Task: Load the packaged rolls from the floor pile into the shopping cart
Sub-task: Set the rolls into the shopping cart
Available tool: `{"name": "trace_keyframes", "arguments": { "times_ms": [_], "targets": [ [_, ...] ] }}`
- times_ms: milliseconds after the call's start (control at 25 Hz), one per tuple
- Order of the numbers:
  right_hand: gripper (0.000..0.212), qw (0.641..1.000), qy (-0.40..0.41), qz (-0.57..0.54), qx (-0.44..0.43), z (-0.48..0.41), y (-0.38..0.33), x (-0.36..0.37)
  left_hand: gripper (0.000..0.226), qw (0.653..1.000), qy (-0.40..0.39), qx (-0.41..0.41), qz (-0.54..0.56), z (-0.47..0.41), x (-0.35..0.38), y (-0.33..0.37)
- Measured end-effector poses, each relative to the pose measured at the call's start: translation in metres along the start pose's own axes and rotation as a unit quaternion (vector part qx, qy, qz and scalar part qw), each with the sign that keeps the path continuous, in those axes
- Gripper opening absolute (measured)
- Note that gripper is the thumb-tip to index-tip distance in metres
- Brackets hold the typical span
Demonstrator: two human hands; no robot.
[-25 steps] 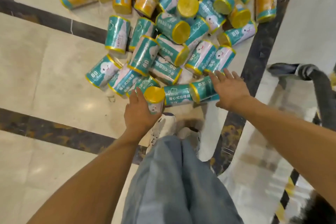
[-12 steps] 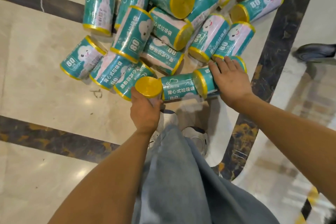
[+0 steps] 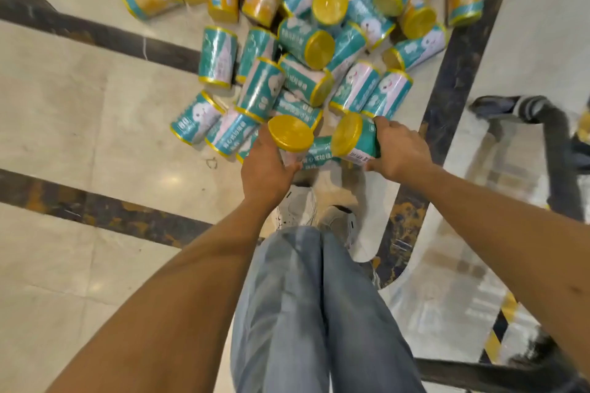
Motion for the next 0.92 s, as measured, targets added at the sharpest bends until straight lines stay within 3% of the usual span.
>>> {"name": "trace_keyframes", "arguments": {
  "times_ms": [240,480,720,920],
  "targets": [
    [0.071,0.979,0.085,-0.182,0.027,0.110,-0.021,-0.185,0.075,0.997,0.049,0.063,0.005,0.057,-0.188,0.137],
    [0.068,0.893,0.250,-0.375,-0.017,0.246,-0.026,-0.392,0.069,0.979,0.140,0.143,0.036,0.126,-0.363,0.305],
    [0.066,0.809,0.399,-0.432,-0.008,0.386,0.032,-0.532,0.070,0.953,0.193,0.227,0.048,0.210,-0.467,0.470],
    [0.064,0.754,0.474,-0.454,0.016,0.470,0.108,-0.582,0.069,0.926,0.185,0.324,0.057,0.273,-0.487,0.590]
  ]
}}
Point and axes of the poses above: each hand's wrist, its own z-axis away from the middle knuckle, its own x-axis out of the palm, y = z × x, the point moved 9 cm from there along -z, towards the middle knuckle
